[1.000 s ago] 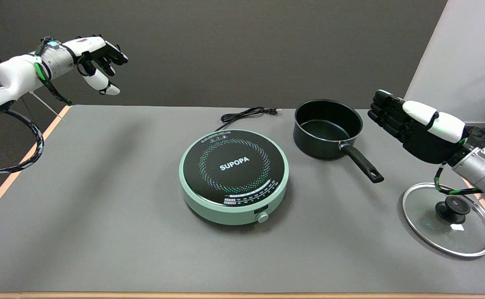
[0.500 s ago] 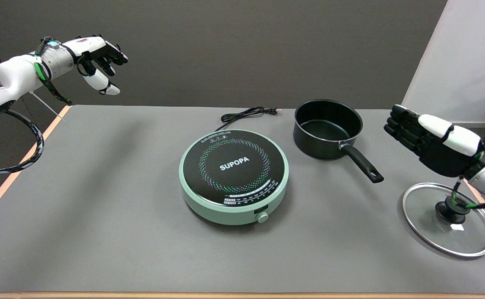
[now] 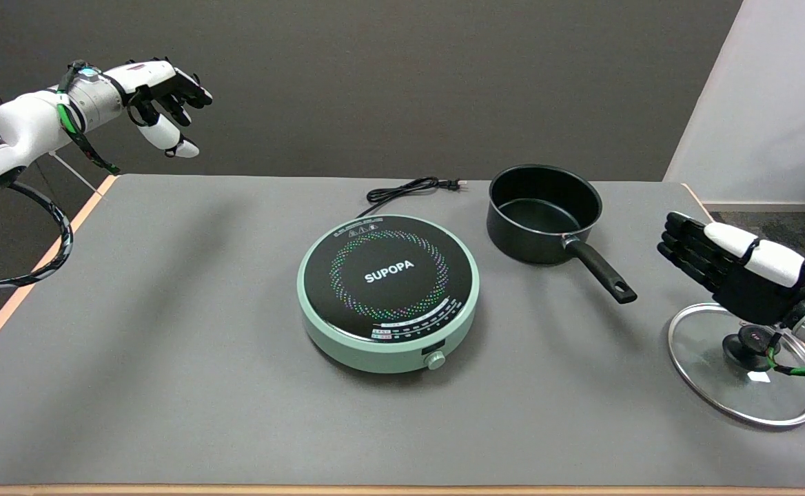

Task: Pick up the pot.

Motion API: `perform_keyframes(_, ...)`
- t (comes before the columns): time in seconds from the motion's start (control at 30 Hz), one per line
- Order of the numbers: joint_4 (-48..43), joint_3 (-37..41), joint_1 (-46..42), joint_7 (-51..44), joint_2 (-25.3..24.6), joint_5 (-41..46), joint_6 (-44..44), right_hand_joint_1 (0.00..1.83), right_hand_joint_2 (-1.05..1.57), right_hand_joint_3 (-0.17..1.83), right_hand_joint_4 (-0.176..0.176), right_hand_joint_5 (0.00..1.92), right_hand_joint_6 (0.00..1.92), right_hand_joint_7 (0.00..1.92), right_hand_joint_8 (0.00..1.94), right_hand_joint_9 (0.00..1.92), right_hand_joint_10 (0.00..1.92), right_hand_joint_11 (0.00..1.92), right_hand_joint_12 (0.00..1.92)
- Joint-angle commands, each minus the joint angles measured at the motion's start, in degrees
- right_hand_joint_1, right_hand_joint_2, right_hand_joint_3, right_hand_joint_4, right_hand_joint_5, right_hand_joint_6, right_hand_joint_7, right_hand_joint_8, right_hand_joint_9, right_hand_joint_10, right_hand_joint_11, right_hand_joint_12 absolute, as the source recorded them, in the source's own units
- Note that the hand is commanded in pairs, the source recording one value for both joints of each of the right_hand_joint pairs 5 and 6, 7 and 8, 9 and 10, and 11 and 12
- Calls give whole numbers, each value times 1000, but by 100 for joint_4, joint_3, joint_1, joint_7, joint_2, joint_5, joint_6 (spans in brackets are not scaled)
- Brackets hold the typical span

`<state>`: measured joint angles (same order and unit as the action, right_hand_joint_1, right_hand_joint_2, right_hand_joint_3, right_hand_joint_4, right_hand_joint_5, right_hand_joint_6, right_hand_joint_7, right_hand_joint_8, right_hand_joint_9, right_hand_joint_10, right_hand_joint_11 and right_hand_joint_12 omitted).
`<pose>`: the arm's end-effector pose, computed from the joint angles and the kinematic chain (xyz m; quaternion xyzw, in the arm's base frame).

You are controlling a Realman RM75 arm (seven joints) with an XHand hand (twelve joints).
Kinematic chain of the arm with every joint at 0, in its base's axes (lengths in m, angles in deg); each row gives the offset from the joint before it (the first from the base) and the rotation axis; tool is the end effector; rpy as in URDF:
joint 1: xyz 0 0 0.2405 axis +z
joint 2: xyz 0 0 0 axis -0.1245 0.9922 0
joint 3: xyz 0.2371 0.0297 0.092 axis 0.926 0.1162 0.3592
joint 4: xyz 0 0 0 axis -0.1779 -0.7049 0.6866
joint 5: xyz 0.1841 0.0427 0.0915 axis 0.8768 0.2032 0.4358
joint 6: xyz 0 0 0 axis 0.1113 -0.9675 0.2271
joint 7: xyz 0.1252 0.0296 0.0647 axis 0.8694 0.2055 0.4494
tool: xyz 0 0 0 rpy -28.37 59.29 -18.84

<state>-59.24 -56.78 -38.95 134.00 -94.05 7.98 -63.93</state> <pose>-0.2646 -0.1745 0.5665 0.4475 -0.5655 0.5120 0.4667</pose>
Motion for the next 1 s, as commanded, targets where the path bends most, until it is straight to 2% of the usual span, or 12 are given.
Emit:
perform_keyframes(0.03, 223, -409, 370, 21, 177, 369, 576, 323, 1571, -175, -176, 0, 0, 0, 0, 0, 0, 0, 0)
perform_keyframes(0.17, -9, -332, 465, 10, 126, 359, 805, 324, 1571, -175, -176, 0, 0, 0, 0, 0, 0, 0, 0)
perform_keyframes(0.47, -261, -100, 849, -3, -535, 345, 995, 324, 1571, -175, -176, 0, 0, 0, 0, 0, 0, 0, 0)
perform_keyframes(1.0, -379, 15, 1554, -43, -809, 345, 902, 305, 1546, -175, -176, 48, 48, 48, 48, 48, 48, 48, 48)
